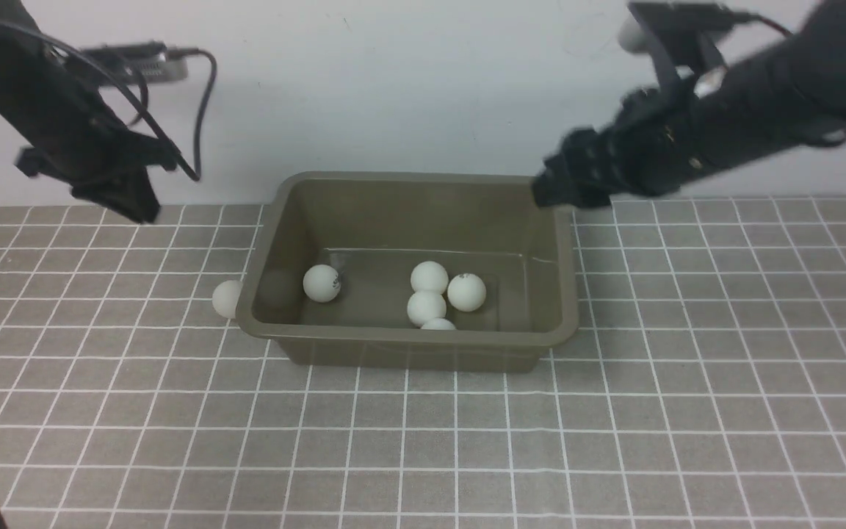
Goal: Put the table tennis balls into the box on the grey coffee tablecloth.
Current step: 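Release the ping pong ball into the bin and lift the gripper away, then reach for and grasp a ping pong ball on the table beside the basket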
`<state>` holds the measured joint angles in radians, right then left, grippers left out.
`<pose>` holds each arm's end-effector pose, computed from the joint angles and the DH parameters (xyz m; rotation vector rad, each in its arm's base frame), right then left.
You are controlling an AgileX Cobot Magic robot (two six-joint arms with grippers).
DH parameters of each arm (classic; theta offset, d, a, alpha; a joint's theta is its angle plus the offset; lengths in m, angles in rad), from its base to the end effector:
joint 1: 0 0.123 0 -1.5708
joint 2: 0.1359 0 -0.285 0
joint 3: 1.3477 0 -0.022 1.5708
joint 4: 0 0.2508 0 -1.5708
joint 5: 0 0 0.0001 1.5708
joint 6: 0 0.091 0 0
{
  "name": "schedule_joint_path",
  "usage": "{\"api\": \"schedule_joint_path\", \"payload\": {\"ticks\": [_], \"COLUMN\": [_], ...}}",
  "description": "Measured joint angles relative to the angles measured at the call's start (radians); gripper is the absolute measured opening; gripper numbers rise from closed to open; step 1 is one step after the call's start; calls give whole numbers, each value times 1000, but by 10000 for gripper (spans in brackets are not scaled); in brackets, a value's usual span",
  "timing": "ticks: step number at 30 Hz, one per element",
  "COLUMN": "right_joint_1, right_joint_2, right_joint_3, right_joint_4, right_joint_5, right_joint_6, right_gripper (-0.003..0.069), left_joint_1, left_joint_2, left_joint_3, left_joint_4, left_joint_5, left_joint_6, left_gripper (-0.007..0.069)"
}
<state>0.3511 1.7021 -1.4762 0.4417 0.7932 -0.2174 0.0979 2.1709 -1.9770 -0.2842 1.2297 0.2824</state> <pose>0.3489 0.1573 0.3181 -0.4444 2.4414 0.5768 0.4646 0.0215 0.2443 0.1712 2.8371 -0.3286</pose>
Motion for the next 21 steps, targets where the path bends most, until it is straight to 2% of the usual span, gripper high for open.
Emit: {"api": "schedule_joint_path", "payload": {"ticks": [3, 5, 8, 10, 12, 15, 17, 19, 21], "right_joint_1": [2, 2, 3, 5, 5, 5, 5, 5, 5], "right_joint_2": [98, 177, 221, 225, 213, 183, 154, 117, 80], "right_joint_3": [-128, -228, -308, -350, -378, -394, -395, -396, -396], "right_joint_4": [4, 4, 0, -15, -44, -90, -125, -165, -226], "right_joint_5": [57, 127, 219, 265, 304, 349, 381, 423, 451], "right_joint_6": [0, 6, 14, 17, 19, 19, 19, 28, 53], "right_gripper": [414, 493, 570, 590, 592, 577, 554, 520, 479], "left_joint_1": [-15, -37, -54, -67, -79, -86, -87, -87, -87], "left_joint_2": [54, 100, 134, 151, 165, 182, 192, 194, 194], "left_joint_3": [0, 0, 0, 0, 0, 0, 0, -2, -23], "left_joint_4": [-22, -25, -27, -27, -24, -2, 16, 46, 80], "left_joint_5": [-1, -2, -5, -5, -5, -5, -5, -5, -5], "left_joint_6": [12, 14, 14, 14, 14, 14, 13, 13, 7], "left_gripper": [156, 289, 417, 512, 567, 577, 513, 342, 348]}}
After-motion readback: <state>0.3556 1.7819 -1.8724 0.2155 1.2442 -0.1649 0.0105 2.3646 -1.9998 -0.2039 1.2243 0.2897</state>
